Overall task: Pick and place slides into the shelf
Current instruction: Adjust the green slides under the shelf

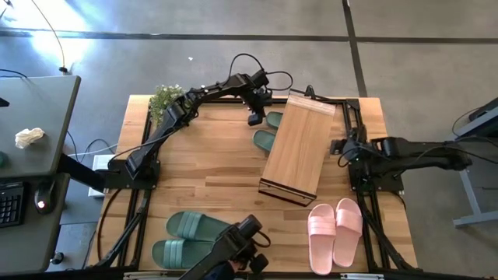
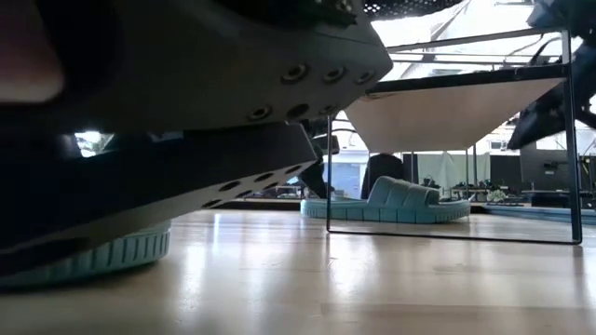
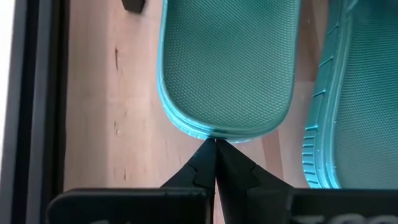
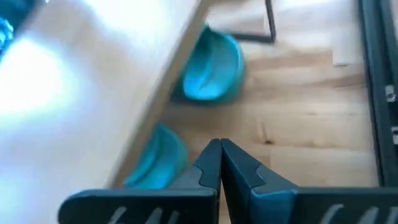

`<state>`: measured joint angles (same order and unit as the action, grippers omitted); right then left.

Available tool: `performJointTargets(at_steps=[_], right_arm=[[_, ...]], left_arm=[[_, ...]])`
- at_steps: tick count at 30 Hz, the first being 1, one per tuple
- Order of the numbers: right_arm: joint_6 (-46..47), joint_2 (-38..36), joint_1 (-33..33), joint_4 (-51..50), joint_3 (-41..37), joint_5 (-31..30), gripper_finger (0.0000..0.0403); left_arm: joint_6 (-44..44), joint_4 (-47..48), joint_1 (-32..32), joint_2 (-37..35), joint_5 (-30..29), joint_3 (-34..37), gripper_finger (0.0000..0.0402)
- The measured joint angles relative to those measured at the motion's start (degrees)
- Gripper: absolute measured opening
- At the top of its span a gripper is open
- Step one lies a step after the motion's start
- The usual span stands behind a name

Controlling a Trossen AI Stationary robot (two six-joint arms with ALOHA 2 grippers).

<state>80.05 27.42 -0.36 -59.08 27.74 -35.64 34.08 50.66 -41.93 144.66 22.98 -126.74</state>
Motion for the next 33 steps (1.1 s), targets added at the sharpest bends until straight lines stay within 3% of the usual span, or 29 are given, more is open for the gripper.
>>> performJointTargets(at_steps=[7, 16, 19, 23, 33], right_arm=[[1.02, -0.04, -7.39, -0.3, 4.48, -0.02, 0.0], [-8.78, 0.67, -21.32, 13.08, 1.98, 13.05, 0.0], [-11.38, 1.67, -26.04, 13.08, 1.82, 15.14, 0.0], [-14.56, 3.72, -32.14, 13.46, 1.82, 22.44, 0.0], [-21.74, 12.68, -39.13, 21.95, 1.78, 30.81, 0.0]], left_arm=[[-0.91, -1.53, 0.35, -0.02, -0.07, 0.02, 0.0], [-0.96, -1.57, 0.37, -0.02, -0.09, 0.02, 0.0], [-0.96, -1.58, 0.37, -0.04, -0.09, 0.02, 0.0], [-0.98, -1.73, 0.39, -0.04, -0.39, 0.02, 0.0], [-1.4, -2.66, 0.76, -0.09, -1.31, 0.04, 0.0]])
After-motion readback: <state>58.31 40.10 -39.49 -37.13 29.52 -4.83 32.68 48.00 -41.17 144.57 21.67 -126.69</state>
